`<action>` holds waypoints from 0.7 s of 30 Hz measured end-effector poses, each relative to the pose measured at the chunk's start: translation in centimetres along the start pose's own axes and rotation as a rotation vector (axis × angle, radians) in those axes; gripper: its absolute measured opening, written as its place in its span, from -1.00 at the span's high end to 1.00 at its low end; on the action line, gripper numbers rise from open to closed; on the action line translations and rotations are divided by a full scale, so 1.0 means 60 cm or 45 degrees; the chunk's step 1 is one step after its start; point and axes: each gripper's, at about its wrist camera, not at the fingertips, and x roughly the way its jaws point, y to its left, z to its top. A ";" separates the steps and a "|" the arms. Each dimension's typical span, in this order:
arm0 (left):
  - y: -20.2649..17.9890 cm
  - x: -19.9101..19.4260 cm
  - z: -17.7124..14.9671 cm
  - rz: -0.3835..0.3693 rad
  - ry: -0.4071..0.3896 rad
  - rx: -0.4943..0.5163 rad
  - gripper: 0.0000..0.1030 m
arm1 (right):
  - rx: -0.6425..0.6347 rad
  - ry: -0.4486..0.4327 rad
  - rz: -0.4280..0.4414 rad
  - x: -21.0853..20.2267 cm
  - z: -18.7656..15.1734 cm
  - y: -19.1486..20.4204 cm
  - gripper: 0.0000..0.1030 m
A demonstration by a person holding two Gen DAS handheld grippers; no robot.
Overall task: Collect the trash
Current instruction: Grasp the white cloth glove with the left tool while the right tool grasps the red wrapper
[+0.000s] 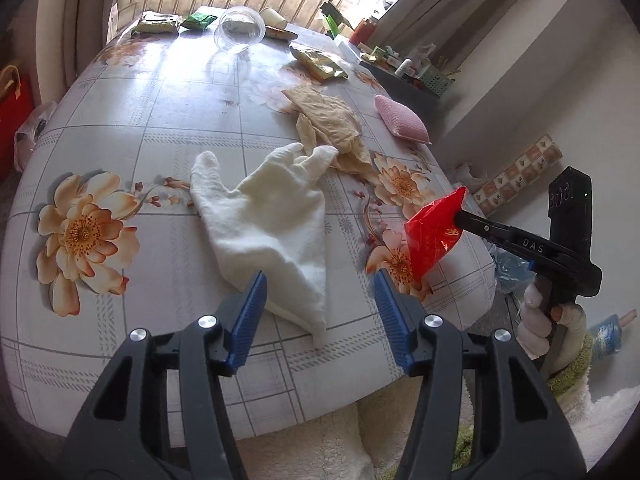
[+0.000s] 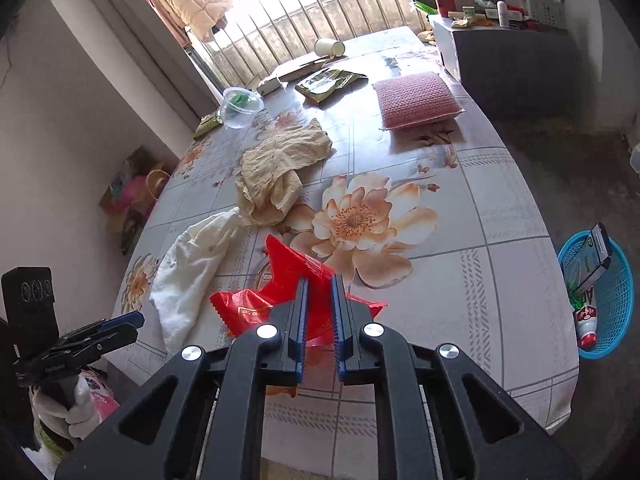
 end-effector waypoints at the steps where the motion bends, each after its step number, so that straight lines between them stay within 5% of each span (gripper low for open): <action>1: -0.001 0.000 0.005 0.055 -0.015 0.022 -0.14 | 0.009 -0.003 -0.001 0.000 -0.004 -0.002 0.78; 4: 0.001 0.023 0.032 0.162 -0.001 0.053 -0.44 | 0.021 -0.004 -0.012 0.002 -0.008 -0.001 0.77; 8: -0.007 0.066 0.057 0.230 0.044 0.090 -0.56 | 0.035 0.006 -0.030 0.004 -0.011 -0.001 0.76; 14: -0.020 0.116 0.064 0.378 0.090 0.143 -0.56 | 0.045 0.040 0.004 0.010 -0.011 0.000 0.70; 18: -0.013 0.126 0.066 0.405 0.104 0.106 -0.46 | 0.065 0.074 0.074 0.017 -0.012 -0.003 0.20; 21: -0.013 0.124 0.063 0.443 0.088 0.122 -0.34 | 0.092 0.103 0.130 0.024 -0.013 -0.005 0.11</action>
